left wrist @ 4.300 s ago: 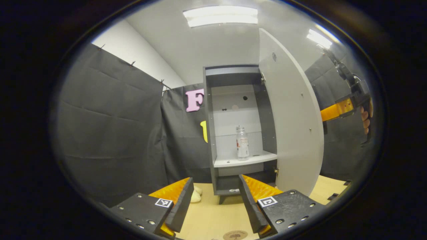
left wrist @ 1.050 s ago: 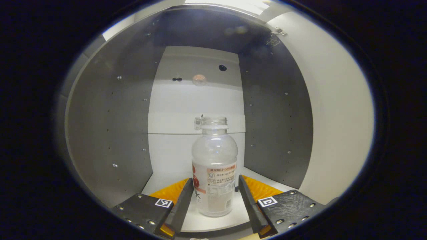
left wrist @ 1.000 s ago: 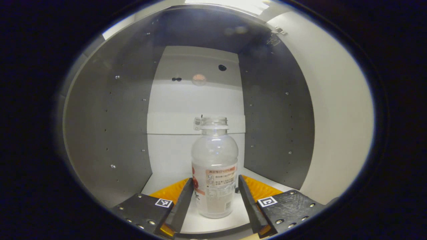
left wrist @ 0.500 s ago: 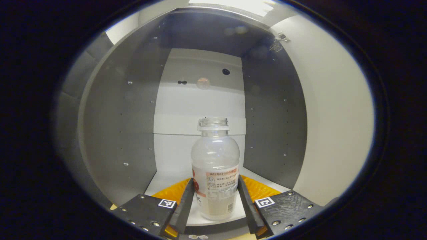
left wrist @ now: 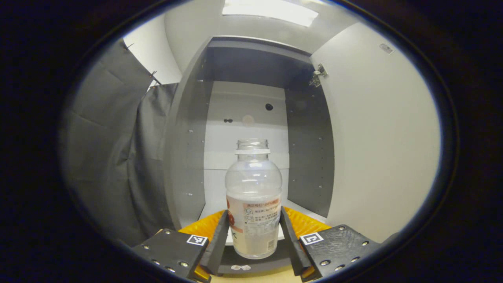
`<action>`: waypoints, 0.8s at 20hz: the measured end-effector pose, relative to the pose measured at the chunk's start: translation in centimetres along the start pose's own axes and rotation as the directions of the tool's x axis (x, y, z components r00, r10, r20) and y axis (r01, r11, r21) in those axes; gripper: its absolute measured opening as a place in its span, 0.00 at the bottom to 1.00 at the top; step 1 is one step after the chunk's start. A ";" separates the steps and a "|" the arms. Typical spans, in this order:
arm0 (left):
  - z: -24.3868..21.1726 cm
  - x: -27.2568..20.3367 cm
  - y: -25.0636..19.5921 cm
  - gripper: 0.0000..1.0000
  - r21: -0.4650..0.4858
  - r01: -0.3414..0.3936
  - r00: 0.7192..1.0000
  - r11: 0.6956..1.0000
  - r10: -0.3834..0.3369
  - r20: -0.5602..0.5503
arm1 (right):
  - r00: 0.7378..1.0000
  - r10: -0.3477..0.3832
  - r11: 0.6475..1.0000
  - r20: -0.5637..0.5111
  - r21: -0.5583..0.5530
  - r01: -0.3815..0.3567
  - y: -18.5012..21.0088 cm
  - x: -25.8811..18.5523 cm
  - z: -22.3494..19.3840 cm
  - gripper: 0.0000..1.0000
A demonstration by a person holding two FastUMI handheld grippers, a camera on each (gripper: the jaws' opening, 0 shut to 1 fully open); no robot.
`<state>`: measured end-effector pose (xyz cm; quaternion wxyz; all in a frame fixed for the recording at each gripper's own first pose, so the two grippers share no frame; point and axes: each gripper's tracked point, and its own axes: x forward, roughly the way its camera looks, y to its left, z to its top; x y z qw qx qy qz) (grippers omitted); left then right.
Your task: Open the cabinet door with the right hand, grasp the bottle in the cabinet with the left hand and place it on the coaster, then close the cabinet door with the right hand.
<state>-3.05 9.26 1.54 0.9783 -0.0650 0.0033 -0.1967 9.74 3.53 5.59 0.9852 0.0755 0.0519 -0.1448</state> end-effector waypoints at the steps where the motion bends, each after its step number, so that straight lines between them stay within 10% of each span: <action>1: -0.1 0.1 0.1 0.70 0.004 -0.007 1.000 1.000 0.007 0.004 | 1.000 0.013 1.000 0.004 0.001 -0.013 0.0 -0.3 0.2 0.95; 16: -0.2 -0.5 0.4 0.70 0.013 -0.088 0.996 0.996 0.088 -0.007 | 0.987 0.163 0.986 0.014 0.024 -0.163 -0.3 -3.0 0.2 0.95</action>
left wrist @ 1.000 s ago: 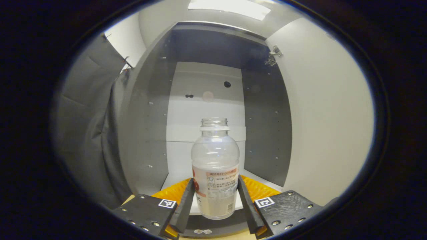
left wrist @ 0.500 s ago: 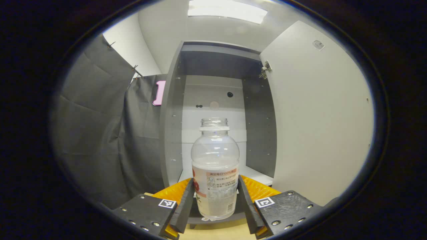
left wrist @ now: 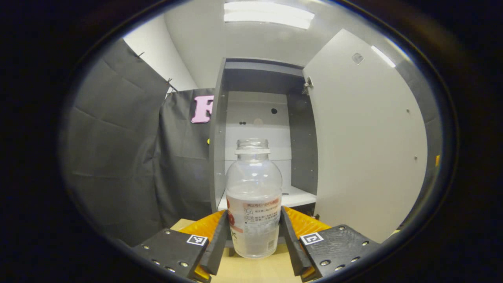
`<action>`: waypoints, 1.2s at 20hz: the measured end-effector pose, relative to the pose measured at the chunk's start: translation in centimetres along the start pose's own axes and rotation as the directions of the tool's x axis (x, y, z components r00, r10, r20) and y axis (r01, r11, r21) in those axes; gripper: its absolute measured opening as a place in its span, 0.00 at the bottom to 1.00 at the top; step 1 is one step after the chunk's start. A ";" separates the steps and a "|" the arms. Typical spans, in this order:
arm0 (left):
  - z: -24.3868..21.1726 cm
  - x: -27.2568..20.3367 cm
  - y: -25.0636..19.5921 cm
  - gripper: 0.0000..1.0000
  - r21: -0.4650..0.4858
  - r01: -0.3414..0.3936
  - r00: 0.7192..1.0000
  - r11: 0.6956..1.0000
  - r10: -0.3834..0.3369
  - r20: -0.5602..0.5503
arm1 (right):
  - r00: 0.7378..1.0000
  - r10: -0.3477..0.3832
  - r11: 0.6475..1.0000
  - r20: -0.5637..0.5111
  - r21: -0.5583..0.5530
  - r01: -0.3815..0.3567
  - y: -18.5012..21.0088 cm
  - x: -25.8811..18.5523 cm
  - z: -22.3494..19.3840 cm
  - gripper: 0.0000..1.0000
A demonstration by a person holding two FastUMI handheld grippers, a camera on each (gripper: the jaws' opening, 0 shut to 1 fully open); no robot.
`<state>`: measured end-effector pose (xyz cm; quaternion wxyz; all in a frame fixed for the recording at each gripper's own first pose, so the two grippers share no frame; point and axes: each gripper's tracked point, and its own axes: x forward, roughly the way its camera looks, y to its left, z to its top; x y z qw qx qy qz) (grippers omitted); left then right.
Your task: Open the cabinet door with the right hand, grasp the bottle in the cabinet with the left hand and place it on the coaster, then close the cabinet door with the right hand.
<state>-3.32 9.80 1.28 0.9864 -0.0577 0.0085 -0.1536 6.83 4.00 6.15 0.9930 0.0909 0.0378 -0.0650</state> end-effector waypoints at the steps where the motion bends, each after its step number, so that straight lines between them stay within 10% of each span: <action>1: 0.0 0.0 0.0 0.72 0.001 -0.003 1.000 1.000 0.003 -0.002 | 1.000 0.006 1.000 -0.002 0.005 -0.006 0.0 -0.1 -0.1 0.95; 24: -3.1 0.4 0.8 0.70 0.027 0.007 0.988 1.000 -0.003 -0.151 | 0.998 0.051 0.990 0.023 -0.135 -0.048 2.1 0.3 -1.7 0.95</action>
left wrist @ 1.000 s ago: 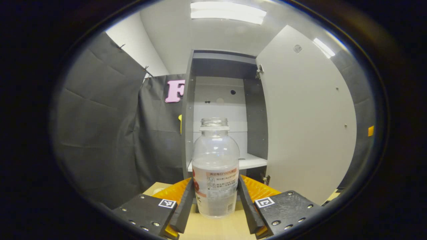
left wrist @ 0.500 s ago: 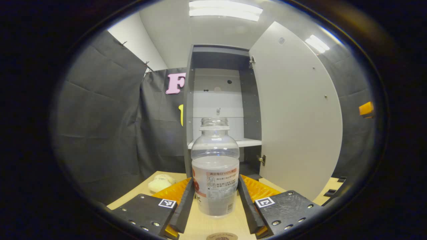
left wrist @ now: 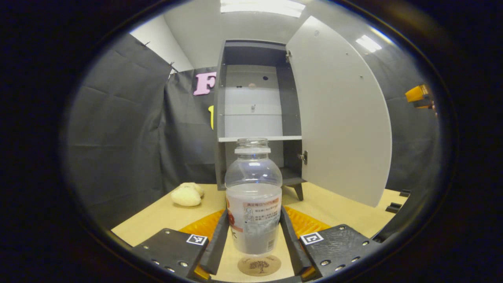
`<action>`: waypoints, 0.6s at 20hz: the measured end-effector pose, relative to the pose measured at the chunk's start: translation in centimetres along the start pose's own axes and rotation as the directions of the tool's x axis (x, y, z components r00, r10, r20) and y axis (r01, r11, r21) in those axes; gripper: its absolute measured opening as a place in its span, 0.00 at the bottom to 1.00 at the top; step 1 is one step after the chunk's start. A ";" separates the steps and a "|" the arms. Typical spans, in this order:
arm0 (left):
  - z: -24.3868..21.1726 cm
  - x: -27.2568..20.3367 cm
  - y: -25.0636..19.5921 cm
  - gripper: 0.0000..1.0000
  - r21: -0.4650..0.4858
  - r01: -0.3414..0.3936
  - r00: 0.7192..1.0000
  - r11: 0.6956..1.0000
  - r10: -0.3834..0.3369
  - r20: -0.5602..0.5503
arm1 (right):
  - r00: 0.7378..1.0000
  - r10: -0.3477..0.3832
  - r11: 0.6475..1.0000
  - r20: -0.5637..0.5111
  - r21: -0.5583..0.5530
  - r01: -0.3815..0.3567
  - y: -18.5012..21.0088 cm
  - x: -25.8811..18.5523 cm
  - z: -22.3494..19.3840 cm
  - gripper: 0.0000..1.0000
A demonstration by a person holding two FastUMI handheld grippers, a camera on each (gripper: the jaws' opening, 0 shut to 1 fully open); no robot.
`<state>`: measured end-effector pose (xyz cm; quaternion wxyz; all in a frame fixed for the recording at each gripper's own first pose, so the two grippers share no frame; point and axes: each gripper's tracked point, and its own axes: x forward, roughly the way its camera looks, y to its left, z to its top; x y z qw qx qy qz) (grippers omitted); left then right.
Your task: Open the cabinet door with the right hand, grasp the bottle in the cabinet with the left hand and place it on the coaster, then close the cabinet door with the right hand.
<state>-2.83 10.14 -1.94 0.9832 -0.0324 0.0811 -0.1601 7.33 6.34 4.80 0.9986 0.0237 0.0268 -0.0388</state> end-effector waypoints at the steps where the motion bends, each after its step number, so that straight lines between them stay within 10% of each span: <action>1: -0.2 0.0 0.2 0.75 -0.001 -0.005 1.000 1.000 0.005 -0.004 | 1.000 0.000 1.000 0.005 -0.004 0.000 0.1 0.0 0.2 0.95; 12: -2.0 -0.6 0.1 0.75 -0.027 -0.035 0.998 0.999 0.034 -0.054 | 1.000 -0.001 1.000 -0.020 -0.029 0.001 0.7 1.0 -1.2 0.95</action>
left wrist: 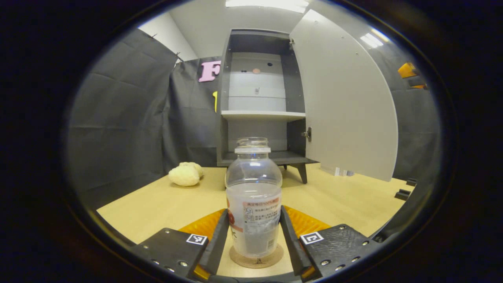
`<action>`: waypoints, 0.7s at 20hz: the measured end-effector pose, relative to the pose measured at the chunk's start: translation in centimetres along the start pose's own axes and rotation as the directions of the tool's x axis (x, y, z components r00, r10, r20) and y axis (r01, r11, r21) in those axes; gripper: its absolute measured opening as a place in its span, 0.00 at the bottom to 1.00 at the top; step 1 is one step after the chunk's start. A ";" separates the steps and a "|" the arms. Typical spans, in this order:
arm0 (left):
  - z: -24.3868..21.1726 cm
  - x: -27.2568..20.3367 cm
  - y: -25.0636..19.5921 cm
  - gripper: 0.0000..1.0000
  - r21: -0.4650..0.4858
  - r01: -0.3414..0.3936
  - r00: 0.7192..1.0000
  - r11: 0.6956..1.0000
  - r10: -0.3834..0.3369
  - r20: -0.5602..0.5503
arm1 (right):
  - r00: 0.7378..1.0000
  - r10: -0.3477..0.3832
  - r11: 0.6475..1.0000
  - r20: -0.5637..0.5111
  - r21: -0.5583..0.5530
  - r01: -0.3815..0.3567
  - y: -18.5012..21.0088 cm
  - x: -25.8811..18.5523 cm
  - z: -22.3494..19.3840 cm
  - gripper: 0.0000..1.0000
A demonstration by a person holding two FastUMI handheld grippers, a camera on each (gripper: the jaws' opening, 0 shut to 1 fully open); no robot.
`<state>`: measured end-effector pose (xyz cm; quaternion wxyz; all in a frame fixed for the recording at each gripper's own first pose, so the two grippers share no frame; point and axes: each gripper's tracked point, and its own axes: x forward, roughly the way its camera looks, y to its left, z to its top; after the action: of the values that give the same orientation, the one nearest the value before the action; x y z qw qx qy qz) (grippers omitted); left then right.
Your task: Open the cabinet door with the right hand, grasp the bottle in the cabinet with the left hand and place it on the coaster, then close the cabinet door with the right hand.
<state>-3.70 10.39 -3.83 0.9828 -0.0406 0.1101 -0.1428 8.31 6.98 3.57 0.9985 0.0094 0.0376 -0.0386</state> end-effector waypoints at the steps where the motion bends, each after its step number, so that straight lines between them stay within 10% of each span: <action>1: -0.3 0.0 0.0 0.70 0.001 -0.005 1.000 1.000 0.005 -0.007 | 1.000 0.004 1.000 -0.013 -0.013 -0.004 0.2 0.0 -0.3 0.95; 14: -0.9 -1.2 0.0 0.79 0.028 -0.006 0.999 1.000 0.007 -0.036 | 0.999 0.041 0.998 -0.014 -0.041 -0.041 1.5 1.1 -0.3 0.95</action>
<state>-5.07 10.72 -4.48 0.9816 -0.0241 0.1258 -0.1416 9.50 8.44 3.20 0.9988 -0.0100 0.0446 -0.0172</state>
